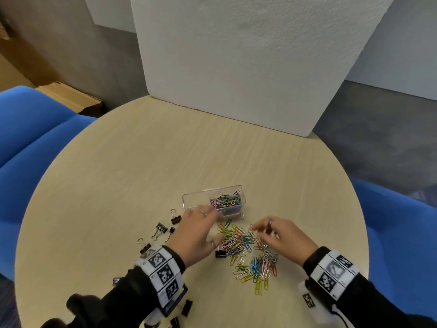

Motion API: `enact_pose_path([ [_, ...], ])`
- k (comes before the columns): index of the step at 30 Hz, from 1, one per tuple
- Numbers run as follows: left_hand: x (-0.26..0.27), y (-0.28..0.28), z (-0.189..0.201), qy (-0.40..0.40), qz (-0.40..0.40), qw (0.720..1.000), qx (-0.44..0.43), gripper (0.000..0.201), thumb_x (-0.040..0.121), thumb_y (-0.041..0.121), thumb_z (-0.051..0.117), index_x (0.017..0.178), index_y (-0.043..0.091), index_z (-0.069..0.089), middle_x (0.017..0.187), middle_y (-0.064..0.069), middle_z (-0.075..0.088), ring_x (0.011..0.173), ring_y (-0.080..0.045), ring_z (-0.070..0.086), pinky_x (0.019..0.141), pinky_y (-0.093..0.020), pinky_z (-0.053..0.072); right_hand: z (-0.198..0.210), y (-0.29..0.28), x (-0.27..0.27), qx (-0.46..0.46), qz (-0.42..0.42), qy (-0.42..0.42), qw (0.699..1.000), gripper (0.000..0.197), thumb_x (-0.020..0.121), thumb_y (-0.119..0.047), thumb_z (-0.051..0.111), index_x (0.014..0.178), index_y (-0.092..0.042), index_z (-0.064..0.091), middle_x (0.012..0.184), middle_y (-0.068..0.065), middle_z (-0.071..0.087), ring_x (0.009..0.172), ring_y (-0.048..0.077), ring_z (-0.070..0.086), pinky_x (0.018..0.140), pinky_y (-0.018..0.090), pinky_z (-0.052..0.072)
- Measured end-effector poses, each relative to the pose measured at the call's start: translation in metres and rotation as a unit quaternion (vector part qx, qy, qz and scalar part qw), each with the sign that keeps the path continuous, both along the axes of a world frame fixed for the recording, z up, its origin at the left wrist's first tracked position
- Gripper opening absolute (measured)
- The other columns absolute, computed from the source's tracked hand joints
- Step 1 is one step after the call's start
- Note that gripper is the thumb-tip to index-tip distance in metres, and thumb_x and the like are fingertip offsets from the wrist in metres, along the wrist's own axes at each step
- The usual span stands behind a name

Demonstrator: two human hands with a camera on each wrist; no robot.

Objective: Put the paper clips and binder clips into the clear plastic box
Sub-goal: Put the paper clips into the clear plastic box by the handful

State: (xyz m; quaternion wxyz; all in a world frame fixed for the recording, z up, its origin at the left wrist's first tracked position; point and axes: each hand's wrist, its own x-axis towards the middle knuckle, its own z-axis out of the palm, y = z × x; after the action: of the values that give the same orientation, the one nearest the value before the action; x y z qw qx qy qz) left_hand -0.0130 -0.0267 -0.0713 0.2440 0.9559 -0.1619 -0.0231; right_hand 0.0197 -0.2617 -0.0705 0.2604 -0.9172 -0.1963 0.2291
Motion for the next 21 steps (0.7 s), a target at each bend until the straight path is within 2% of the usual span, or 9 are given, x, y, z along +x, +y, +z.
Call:
enact_pose_path([
  [1, -0.008, -0.003, -0.004, 0.053, -0.023, 0.998, 0.004, 0.031, 0.087, 0.041, 0.053, 0.114, 0.026, 0.053, 0.114, 0.009, 0.055, 0.101, -0.005, 0.045, 0.098, -0.025, 0.038, -0.002, -0.004, -0.008, -0.008, 0.017, 0.048, 0.999, 0.018, 0.089, -0.031, 0.056, 0.105, -0.031, 0.064, 0.093, -0.015, 0.063, 0.081, -0.001, 0.058, 0.076, 0.011, 0.045],
  [5, -0.023, -0.012, -0.027, 0.155, -0.056, 0.985, 0.055, 0.032, 0.087, 0.037, 0.057, 0.113, 0.020, 0.052, 0.116, 0.003, 0.054, 0.107, -0.015, 0.048, 0.092, -0.026, 0.042, -0.011, -0.010, -0.033, -0.015, 0.081, 0.180, 0.980, 0.004, 0.081, -0.031, 0.067, 0.083, -0.032, 0.071, 0.063, -0.017, 0.062, 0.056, -0.003, 0.059, 0.060, 0.008, 0.044],
  [8, -0.025, -0.017, -0.037, 0.189, -0.030, 0.980, 0.061, 0.027, 0.087, 0.033, 0.057, 0.109, 0.019, 0.050, 0.114, 0.002, 0.052, 0.107, -0.016, 0.048, 0.085, -0.026, 0.040, -0.020, -0.003, -0.046, -0.018, 0.098, 0.232, 0.967, 0.013, 0.081, -0.029, 0.068, 0.091, -0.023, 0.072, 0.059, -0.016, 0.060, 0.048, -0.003, 0.054, 0.056, 0.008, 0.043],
  [11, -0.024, -0.019, -0.039, 0.176, -0.016, 0.983, 0.052, 0.019, 0.090, 0.025, 0.052, 0.108, 0.018, 0.050, 0.114, 0.001, 0.053, 0.106, -0.018, 0.049, 0.083, -0.025, 0.039, -0.032, 0.003, -0.049, -0.023, 0.082, 0.213, 0.973, 0.020, 0.083, -0.027, 0.064, 0.103, -0.025, 0.067, 0.065, -0.018, 0.058, 0.059, -0.006, 0.053, 0.064, 0.009, 0.041],
  [15, -0.024, -0.016, -0.042, 0.179, -0.012, 0.982, 0.051, 0.023, 0.092, 0.022, 0.050, 0.114, 0.020, 0.050, 0.116, 0.001, 0.055, 0.106, -0.018, 0.051, 0.087, -0.026, 0.041, -0.033, 0.000, -0.043, -0.002, 0.033, 0.149, 0.988, 0.025, 0.089, -0.026, 0.057, 0.113, -0.024, 0.063, 0.086, -0.017, 0.060, 0.079, -0.004, 0.056, 0.077, 0.007, 0.041],
  [18, -0.026, -0.010, -0.041, 0.190, -0.019, 0.979, 0.069, 0.025, 0.092, 0.023, 0.050, 0.117, 0.020, 0.052, 0.118, 0.001, 0.055, 0.109, -0.019, 0.052, 0.093, -0.028, 0.042, -0.028, -0.001, -0.042, 0.020, 0.019, 0.114, 0.993, 0.022, 0.090, -0.026, 0.055, 0.110, -0.025, 0.064, 0.085, -0.013, 0.061, 0.078, -0.002, 0.057, 0.071, 0.004, 0.038],
  [21, -0.029, 0.000, -0.040, 0.192, -0.019, 0.978, 0.075, 0.025, 0.091, 0.022, 0.051, 0.115, 0.022, 0.056, 0.115, 0.003, 0.058, 0.106, -0.016, 0.054, 0.092, -0.025, 0.042, -0.025, 0.001, -0.047, 0.035, 0.032, 0.116, 0.992, 0.021, 0.091, -0.028, 0.054, 0.110, -0.028, 0.063, 0.085, -0.007, 0.064, 0.074, -0.001, 0.058, 0.068, 0.004, 0.038],
])
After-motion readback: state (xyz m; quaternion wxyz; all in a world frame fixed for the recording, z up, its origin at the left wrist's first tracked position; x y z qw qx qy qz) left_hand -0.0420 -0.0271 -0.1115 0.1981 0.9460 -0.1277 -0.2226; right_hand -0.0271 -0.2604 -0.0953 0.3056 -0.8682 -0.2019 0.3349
